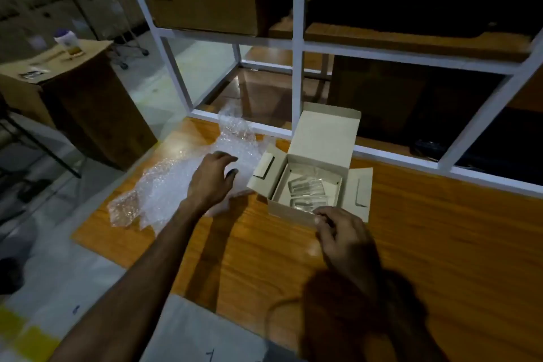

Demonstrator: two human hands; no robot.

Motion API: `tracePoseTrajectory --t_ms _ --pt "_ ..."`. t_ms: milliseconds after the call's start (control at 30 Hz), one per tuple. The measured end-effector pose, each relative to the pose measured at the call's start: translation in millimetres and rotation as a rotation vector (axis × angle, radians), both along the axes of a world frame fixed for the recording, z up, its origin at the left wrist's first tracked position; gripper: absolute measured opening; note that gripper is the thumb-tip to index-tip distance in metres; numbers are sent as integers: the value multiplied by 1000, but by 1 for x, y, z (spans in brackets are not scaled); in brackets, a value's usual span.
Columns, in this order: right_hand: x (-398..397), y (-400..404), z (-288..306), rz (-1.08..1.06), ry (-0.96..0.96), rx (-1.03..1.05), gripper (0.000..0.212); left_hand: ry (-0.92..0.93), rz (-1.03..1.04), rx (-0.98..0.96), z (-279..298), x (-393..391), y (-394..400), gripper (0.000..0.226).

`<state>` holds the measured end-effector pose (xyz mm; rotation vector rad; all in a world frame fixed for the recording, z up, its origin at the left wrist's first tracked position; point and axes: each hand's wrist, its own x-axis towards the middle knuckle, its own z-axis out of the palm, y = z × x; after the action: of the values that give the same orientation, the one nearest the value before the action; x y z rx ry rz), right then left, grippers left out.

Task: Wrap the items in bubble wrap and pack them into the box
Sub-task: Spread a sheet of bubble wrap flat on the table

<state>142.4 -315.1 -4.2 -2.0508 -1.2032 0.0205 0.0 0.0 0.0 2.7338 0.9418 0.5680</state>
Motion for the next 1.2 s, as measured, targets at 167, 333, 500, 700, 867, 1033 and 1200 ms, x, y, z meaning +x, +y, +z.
tracePoseTrajectory --t_ms 167,333,500,700,867,1033,1200 --pt "29 14 1 97 103 -111 29 167 65 17 6 24 17 38" --pt "40 23 -2 82 122 -117 26 293 109 28 13 45 29 33" --pt "37 31 -2 28 157 -102 29 287 250 -197 9 57 59 25" --pt "21 39 3 -24 181 -64 27 12 297 -467 7 52 80 43" --pt "13 42 13 -30 183 -75 30 -318 245 -432 36 49 67 35" --pt "10 52 26 0 150 -65 30 -580 108 -593 88 45 46 27" --pt "7 72 44 24 132 7 27 -699 -8 -787 130 32 36 25"
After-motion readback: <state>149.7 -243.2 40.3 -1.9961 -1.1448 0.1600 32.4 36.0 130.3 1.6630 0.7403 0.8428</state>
